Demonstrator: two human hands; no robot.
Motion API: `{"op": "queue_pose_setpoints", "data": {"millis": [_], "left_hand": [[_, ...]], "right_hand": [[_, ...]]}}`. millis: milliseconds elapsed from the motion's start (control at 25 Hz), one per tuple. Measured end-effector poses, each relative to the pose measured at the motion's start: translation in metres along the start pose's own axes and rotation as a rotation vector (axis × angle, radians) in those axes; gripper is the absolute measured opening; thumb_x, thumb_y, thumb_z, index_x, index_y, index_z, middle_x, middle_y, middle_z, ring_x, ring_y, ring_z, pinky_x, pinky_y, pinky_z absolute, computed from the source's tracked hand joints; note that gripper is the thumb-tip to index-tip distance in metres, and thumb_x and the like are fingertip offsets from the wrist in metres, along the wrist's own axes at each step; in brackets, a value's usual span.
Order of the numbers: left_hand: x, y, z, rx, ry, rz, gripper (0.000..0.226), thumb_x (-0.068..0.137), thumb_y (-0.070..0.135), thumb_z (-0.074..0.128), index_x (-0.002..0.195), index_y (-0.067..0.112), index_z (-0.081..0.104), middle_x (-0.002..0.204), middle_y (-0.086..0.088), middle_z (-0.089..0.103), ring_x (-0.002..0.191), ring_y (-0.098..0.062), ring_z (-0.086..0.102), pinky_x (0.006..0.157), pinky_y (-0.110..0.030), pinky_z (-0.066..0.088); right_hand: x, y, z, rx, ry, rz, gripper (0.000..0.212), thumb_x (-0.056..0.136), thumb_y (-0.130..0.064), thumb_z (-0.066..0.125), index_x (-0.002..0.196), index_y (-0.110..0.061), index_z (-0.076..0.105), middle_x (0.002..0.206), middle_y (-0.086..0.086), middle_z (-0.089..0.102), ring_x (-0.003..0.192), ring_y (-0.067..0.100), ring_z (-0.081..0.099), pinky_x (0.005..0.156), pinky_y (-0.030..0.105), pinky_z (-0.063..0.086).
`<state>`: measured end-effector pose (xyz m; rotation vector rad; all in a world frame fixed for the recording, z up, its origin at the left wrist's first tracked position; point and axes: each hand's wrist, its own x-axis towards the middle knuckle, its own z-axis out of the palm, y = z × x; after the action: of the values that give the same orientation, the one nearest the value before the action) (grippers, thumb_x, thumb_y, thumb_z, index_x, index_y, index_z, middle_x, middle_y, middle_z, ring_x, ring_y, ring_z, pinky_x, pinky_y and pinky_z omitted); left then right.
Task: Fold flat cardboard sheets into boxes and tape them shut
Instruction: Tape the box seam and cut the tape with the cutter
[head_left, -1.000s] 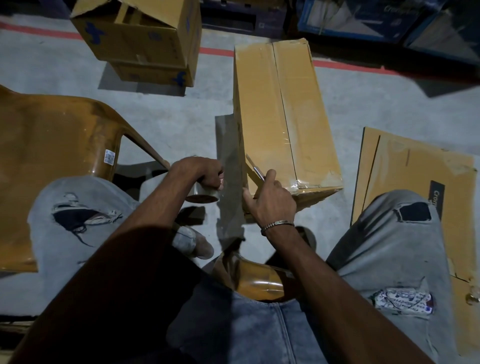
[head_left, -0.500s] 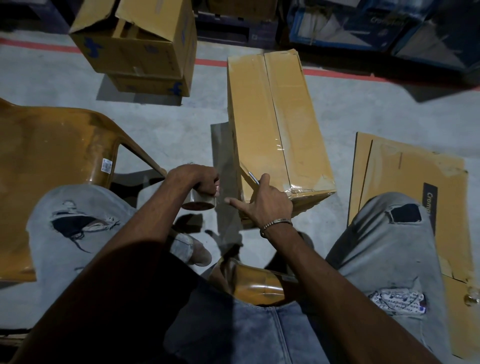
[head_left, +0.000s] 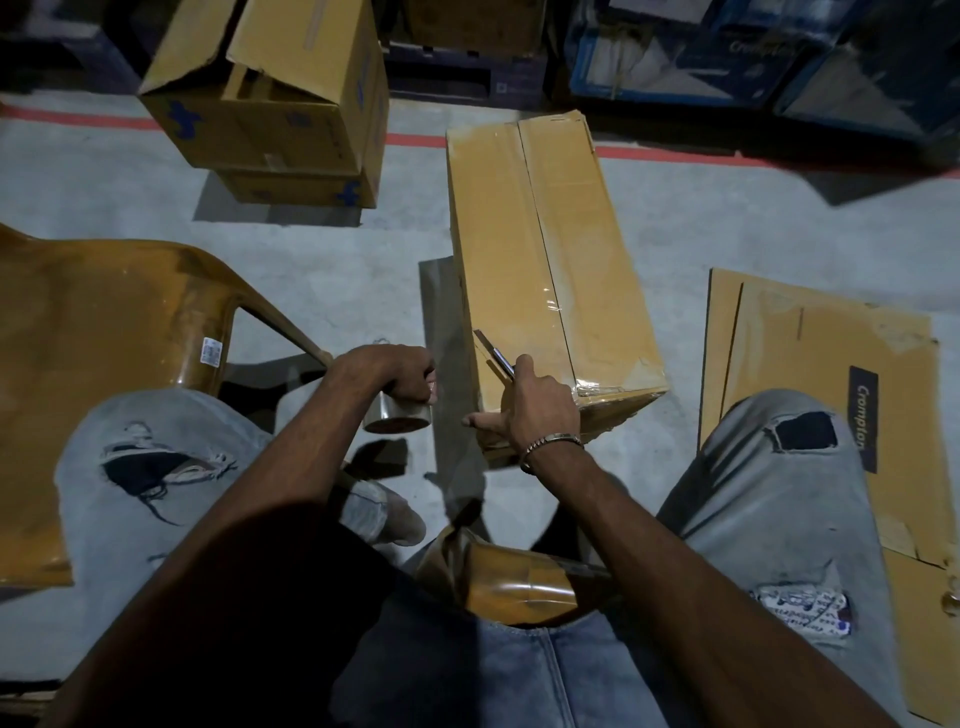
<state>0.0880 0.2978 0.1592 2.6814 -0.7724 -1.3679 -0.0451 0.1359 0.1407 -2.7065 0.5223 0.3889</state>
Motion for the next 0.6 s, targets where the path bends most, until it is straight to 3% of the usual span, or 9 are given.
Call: {"op": "queue_pose_setpoints", "data": {"millis": [160,280,360,440,600], "left_hand": [[-0.001,0.006,-0.004,0.014,0.005,-0.006,0.021,0.099,0.022,0.065,0.116,0.009,0.069,0.125,-0.009,0.069,0.111,-0.028,0.062,0.087,-0.036,0.048],[-0.004,0.015,-0.007,0.034,0.003,-0.005,0.022,0.100,0.020,0.064,0.117,0.008,0.070,0.122,-0.006,0.069,0.103,-0.023,0.060,0.083,-0.032,0.045],[-0.001,0.017,-0.008,0.046,0.005,-0.001,0.021,0.099,0.020,0.063,0.115,0.009,0.071,0.123,-0.006,0.070,0.108,-0.026,0.064,0.087,-0.037,0.049],[0.000,0.018,-0.009,0.045,0.013,-0.001,0.020,0.098,0.020,0.062,0.113,0.008,0.071,0.123,-0.008,0.071,0.111,-0.028,0.066,0.094,-0.041,0.052],[-0.002,0.022,-0.012,0.039,0.013,0.005,0.021,0.099,0.017,0.061,0.116,0.009,0.070,0.123,-0.006,0.070,0.109,-0.025,0.064,0.086,-0.036,0.050]], "right_hand": [[0.001,-0.002,-0.007,-0.004,-0.054,-0.031,0.078,0.076,-0.046,0.088,0.124,-0.009,0.038,0.104,0.018,0.066,0.102,0.040,0.063,0.072,0.041,0.043],[0.003,0.003,-0.010,0.031,-0.107,-0.035,0.061,0.085,-0.028,0.081,0.123,-0.011,0.036,0.100,0.015,0.066,0.098,0.038,0.066,0.069,0.039,0.044],[0.005,0.014,-0.018,0.278,-0.186,0.011,0.060,0.085,-0.050,0.078,0.114,-0.014,0.040,0.092,0.006,0.064,0.084,0.029,0.065,0.064,0.035,0.043],[0.007,0.024,-0.036,0.644,-0.258,0.127,0.054,0.094,-0.063,0.061,0.111,-0.013,0.050,0.086,0.002,0.061,0.074,0.022,0.058,0.062,0.032,0.040],[0.018,0.048,-0.069,1.158,-0.357,0.227,0.034,0.107,-0.023,0.050,0.127,0.002,0.060,0.074,0.002,0.060,0.057,0.013,0.049,0.047,0.025,0.035]]}}
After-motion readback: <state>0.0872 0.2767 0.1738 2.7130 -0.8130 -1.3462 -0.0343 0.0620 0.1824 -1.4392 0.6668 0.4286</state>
